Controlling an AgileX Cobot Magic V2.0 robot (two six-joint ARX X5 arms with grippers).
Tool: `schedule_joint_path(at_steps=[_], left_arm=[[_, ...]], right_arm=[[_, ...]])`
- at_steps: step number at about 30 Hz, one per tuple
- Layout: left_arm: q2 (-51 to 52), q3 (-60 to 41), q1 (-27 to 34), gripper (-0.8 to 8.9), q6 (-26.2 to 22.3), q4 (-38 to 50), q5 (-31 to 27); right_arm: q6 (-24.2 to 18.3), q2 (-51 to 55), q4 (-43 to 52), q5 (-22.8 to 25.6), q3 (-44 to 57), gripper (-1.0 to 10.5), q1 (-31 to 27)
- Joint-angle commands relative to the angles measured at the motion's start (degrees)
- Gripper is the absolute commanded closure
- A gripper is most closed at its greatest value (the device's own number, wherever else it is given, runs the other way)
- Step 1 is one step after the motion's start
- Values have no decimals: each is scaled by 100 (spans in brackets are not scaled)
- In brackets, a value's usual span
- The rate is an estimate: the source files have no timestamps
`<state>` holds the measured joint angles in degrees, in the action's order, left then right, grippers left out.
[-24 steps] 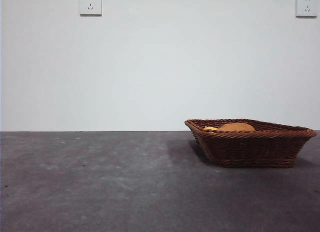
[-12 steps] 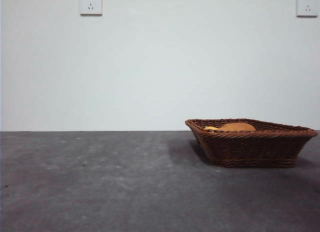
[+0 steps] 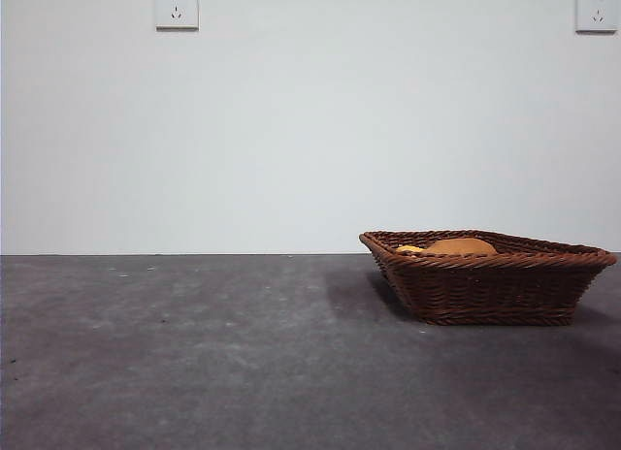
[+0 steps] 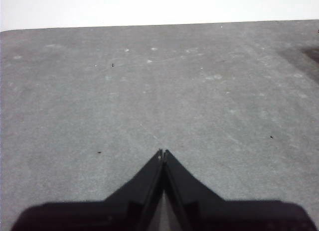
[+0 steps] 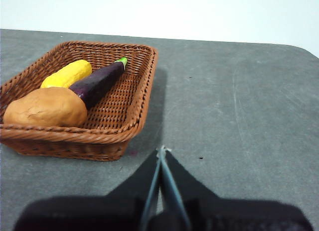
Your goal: Help me put the vegetables on the table into the basket
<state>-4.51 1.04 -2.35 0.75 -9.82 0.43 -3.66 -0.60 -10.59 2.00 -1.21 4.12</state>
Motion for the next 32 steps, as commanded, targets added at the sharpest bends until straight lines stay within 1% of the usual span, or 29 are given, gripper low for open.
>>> schedule_joint_path(at_steps=[1, 32], left_arm=[[0, -61, 17, 817, 57, 33, -2], [0, -61, 17, 817, 57, 33, -2]], right_arm=[[35, 15, -4, 66, 39, 946, -2], [26, 9, -4, 98, 37, 946, -2]])
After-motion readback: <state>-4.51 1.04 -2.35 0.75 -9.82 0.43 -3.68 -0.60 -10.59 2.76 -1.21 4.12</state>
